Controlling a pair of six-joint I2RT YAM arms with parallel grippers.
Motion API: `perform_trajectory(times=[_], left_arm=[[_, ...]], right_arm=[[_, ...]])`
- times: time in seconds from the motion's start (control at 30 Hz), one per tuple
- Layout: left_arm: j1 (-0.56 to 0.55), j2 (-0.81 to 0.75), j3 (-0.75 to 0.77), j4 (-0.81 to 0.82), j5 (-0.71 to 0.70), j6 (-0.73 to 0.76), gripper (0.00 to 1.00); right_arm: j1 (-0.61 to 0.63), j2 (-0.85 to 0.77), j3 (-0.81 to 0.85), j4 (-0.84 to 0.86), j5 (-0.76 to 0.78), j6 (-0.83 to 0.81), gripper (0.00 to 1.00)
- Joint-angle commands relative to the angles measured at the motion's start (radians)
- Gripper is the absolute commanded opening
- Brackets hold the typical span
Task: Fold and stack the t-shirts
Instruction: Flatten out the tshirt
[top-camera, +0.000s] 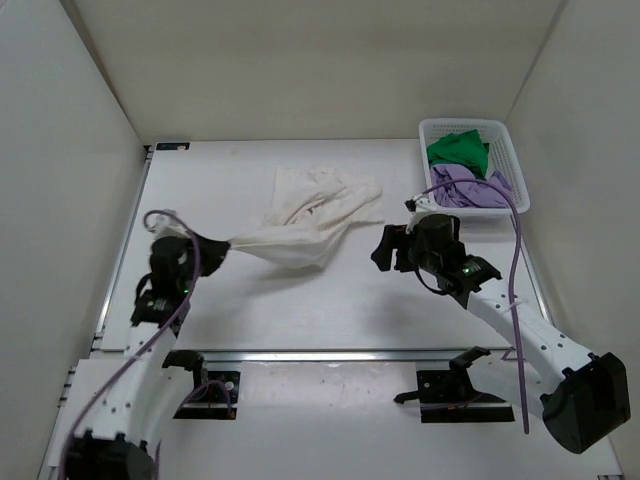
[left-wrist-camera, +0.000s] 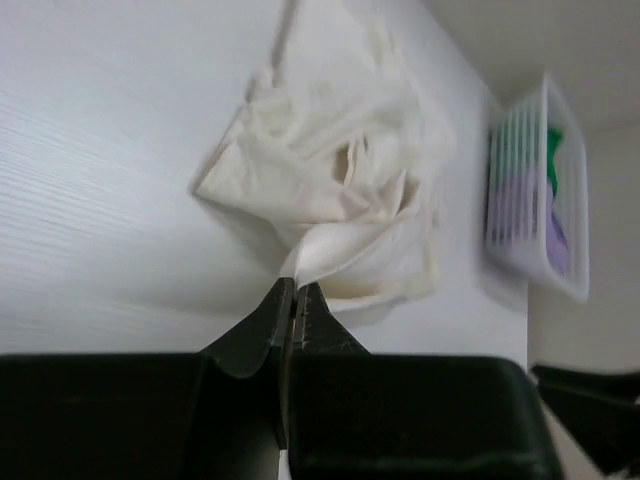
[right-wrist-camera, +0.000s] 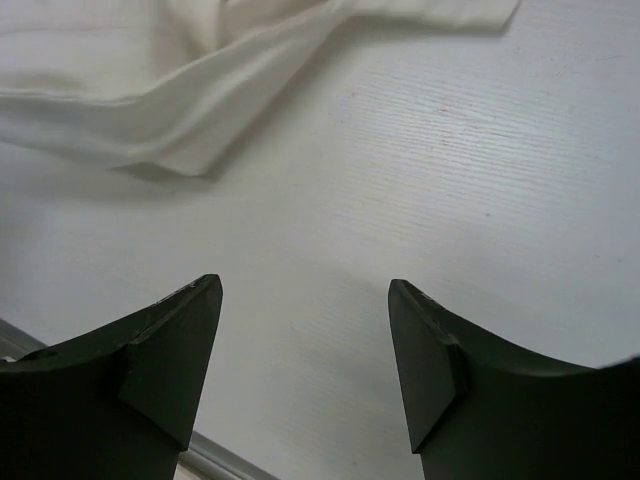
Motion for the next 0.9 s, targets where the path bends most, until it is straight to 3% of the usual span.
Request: perform_trajectory(times=[0.0,0.13,0.2,0.3,0.37,0.63,0.87], left_arm=[[0.268,-0.118,0.093,-0.350,0.116,0.193,0.00],[0.248,-0.023,0.175,-0.429,0.023,0.272,0.00],[0.312,0.020,0.163,-0.397,0.093,0.275,0.00],[0.278,0.063,0.146,-0.340,0.094,0.242,0.00],[0.228,0.055,0.115,-0.308,0.084,0.203,0.00],[0.223,0.003,0.110,-0.309,0.066,0.216,0.00],[0.179,-0.024,0.083,-0.286,0.084,0.219,0.00]], right_arm=[[0.004,0.026,-0.027,0.179,0.050,0.066,0.64],[-0.030,0.090,-0.100,0.290,0.082,0.120,0.65],[-0.052,0.116,-0.175,0.408,0.103,0.193,0.64],[-0.036,0.187,-0.241,0.542,0.142,0.267,0.60],[-0.006,0.257,-0.241,0.592,0.184,0.286,0.53],[0.054,0.455,-0.221,0.735,0.152,0.393,0.51],[-0.102,0.529,-0.186,0.818,0.177,0.430,0.51]])
